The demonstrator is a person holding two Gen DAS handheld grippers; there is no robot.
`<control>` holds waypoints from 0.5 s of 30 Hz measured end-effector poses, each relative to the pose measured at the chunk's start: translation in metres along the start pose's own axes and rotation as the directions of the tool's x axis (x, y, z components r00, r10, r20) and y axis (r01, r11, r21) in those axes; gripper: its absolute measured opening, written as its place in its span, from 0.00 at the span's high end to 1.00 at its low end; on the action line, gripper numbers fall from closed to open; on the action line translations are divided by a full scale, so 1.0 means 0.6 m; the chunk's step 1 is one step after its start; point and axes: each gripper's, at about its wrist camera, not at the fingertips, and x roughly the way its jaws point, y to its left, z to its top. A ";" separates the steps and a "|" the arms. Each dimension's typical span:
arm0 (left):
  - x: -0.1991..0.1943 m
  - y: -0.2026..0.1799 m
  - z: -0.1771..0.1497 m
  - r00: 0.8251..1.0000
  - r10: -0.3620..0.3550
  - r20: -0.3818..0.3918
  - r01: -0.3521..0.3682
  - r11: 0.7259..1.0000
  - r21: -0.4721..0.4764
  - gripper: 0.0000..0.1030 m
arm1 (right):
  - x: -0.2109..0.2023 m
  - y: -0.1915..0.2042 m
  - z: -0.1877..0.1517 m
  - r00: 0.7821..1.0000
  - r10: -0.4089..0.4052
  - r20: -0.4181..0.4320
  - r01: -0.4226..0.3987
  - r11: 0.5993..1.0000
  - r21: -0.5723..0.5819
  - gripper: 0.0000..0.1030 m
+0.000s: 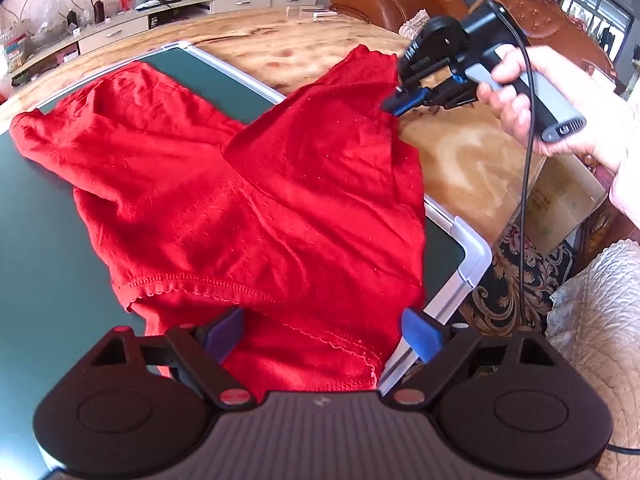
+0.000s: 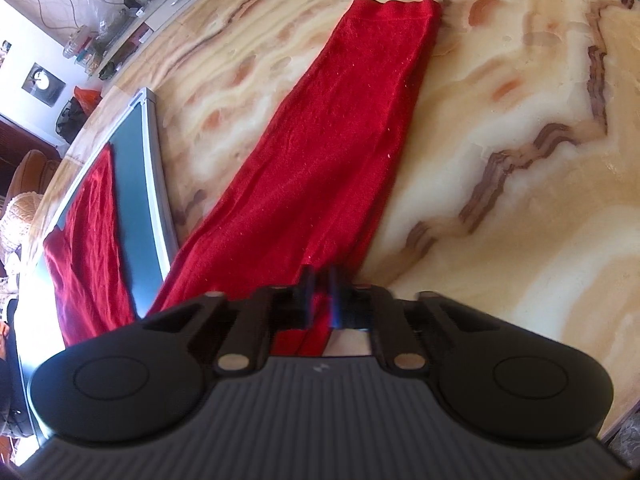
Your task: Fold clothes
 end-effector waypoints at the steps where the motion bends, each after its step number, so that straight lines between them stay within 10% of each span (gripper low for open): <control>1: 0.000 0.000 -0.001 1.000 0.002 0.000 -0.002 1.000 0.004 0.12 | -0.001 -0.003 -0.002 1.000 0.005 0.004 -0.005 1.000 0.006 0.97; 15: 0.005 -0.002 -0.003 1.000 0.014 -0.009 -0.013 0.999 0.034 0.10 | -0.015 -0.006 -0.013 0.998 -0.046 0.034 0.048 0.998 -0.034 0.98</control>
